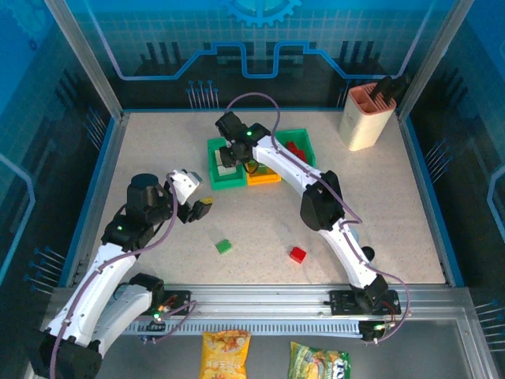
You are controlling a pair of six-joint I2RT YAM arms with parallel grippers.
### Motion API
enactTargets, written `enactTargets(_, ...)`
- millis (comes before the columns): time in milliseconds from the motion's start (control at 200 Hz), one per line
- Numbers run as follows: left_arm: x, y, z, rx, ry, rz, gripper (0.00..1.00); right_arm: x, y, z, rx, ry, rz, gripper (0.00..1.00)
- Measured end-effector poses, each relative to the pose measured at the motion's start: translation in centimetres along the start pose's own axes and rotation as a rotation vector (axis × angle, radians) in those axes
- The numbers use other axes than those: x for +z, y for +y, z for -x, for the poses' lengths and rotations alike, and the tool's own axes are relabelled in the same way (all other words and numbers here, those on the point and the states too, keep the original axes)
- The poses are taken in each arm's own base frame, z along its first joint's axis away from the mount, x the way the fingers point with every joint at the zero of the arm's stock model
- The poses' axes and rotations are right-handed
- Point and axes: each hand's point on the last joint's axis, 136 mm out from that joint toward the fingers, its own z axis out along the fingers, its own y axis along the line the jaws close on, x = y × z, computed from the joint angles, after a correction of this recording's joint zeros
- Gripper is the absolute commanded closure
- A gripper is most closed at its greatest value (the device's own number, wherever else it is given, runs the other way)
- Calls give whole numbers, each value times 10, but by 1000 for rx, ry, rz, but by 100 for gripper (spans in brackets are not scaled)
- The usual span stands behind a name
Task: Sort the legos into containers by color
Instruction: Place the lego in the container, then pick up the lego from the bottom-center of the table.
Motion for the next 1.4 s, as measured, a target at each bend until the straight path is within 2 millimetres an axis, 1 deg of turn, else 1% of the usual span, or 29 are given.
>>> enactTargets(205,0,0,0,0,0,0,28,20,-3,-4,7,15,2,64)
enactTargets(390,0,0,0,0,0,0,28,20,1,-1,9,4,20,57)
enactTargets(875,0,0,0,0,0,0,28,19,2,-3,7,8,20,57)
enactTargets(1011,0,0,0,0,0,0,28,11,6,-7,-8,16,25,58)
enactTargets(1136,0,0,0,0,0,0,28,-6,14,-12,-54,24,54,57)
enactTargets(1291,0,0,0,0,0,0,28,-30,26,-28,-205,36,114,57)
enactTargets(1401,0,0,0,0,0,0,28,-41,30,-44,-336,29,165,56)
